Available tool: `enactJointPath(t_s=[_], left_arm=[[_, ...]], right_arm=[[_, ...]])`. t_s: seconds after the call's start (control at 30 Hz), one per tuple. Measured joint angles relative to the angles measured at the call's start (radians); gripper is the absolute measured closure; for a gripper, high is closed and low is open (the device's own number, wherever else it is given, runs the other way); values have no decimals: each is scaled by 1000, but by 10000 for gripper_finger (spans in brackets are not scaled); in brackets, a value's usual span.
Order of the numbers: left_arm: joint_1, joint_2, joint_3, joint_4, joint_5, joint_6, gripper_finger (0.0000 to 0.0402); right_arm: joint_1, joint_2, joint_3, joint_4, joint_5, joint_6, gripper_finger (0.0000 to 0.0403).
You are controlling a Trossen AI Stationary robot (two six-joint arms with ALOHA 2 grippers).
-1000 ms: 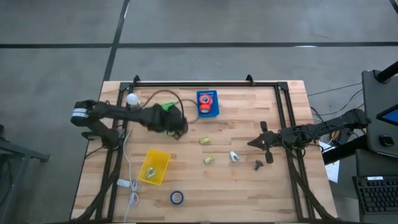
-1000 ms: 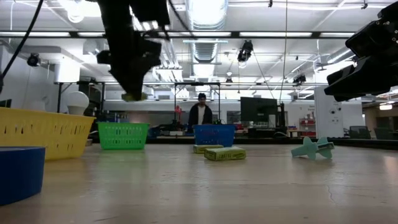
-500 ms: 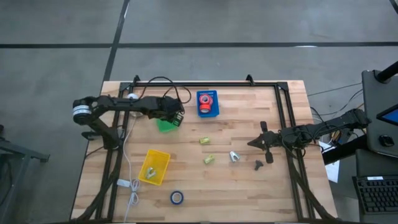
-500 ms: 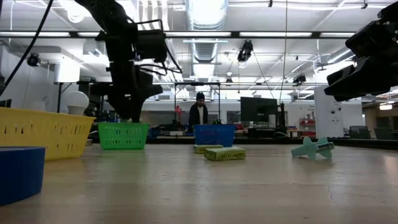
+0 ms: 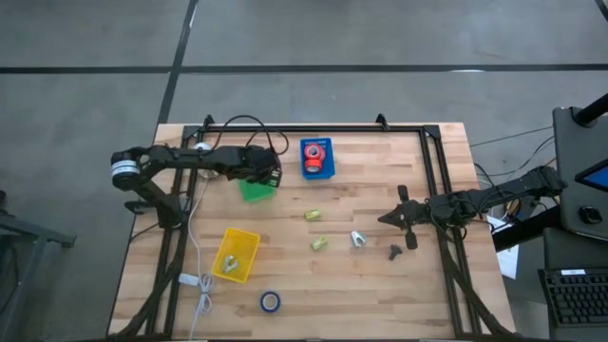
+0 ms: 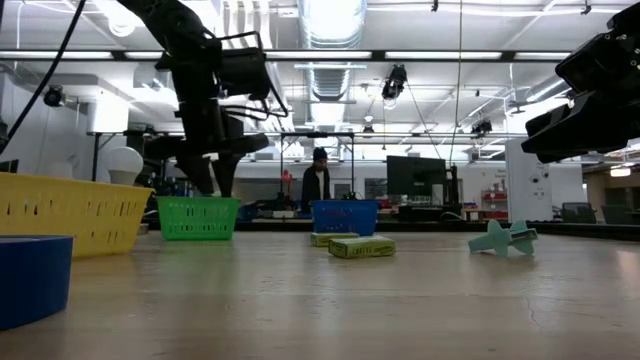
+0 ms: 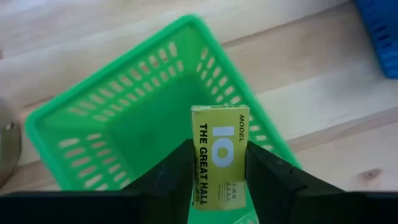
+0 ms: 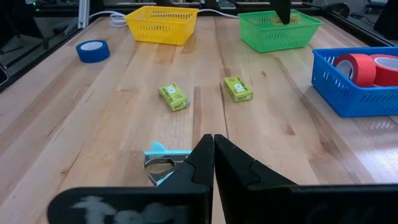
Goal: Pick and place Stapler, Stapler remover, tape
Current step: Put the bottom green staple wire box into the green bin, then put the top green staple wire box into the green bin
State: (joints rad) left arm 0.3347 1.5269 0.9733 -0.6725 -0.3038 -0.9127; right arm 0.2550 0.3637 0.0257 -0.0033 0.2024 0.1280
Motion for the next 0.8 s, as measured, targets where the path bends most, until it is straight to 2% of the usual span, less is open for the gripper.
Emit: enactJointPath(t_s=[0.13, 0.43, 0.67, 0.8], left_arm=[[0, 0, -2, 1, -11, 28, 242], [0, 0, -1, 6, -7, 76, 158], [-45, -5, 79, 43, -9, 174, 149], [-128, -6, 96, 199, 14, 379, 149]], right_arm=[[0, 0, 0, 0, 0, 0, 394], [0, 0, 0, 0, 0, 0, 394], [0, -1, 0, 0, 0, -4, 394], [0, -1, 0, 0, 0, -8, 394]])
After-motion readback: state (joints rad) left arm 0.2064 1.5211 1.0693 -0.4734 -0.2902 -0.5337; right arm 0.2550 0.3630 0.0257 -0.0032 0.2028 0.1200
